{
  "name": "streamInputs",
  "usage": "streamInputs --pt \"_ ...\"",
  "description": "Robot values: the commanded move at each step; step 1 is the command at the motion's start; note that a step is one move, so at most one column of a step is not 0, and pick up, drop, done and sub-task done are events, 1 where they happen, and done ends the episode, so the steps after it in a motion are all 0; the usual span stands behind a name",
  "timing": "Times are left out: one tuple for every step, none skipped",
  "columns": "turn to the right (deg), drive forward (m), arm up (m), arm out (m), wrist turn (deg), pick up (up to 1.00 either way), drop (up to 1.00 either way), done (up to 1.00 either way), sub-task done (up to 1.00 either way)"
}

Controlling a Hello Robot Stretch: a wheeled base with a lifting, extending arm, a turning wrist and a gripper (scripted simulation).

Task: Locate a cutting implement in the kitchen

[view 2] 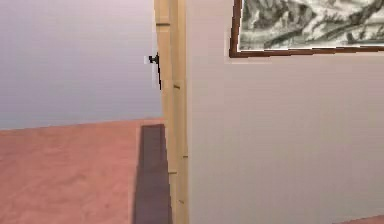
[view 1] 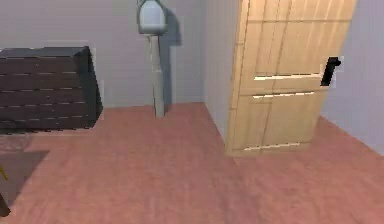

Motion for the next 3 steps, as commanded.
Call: streamInputs --pt "-45.0 0.0 0.0 0.0 0.0 0.0 0.0 0.0 0.0" --pt "-9.0 0.0 0.0 0.0 0.0 0.0 0.0 0.0 0.0" --pt "0.0 0.2 0.0 0.0 0.0 0.0 0.0 0.0 0.0"
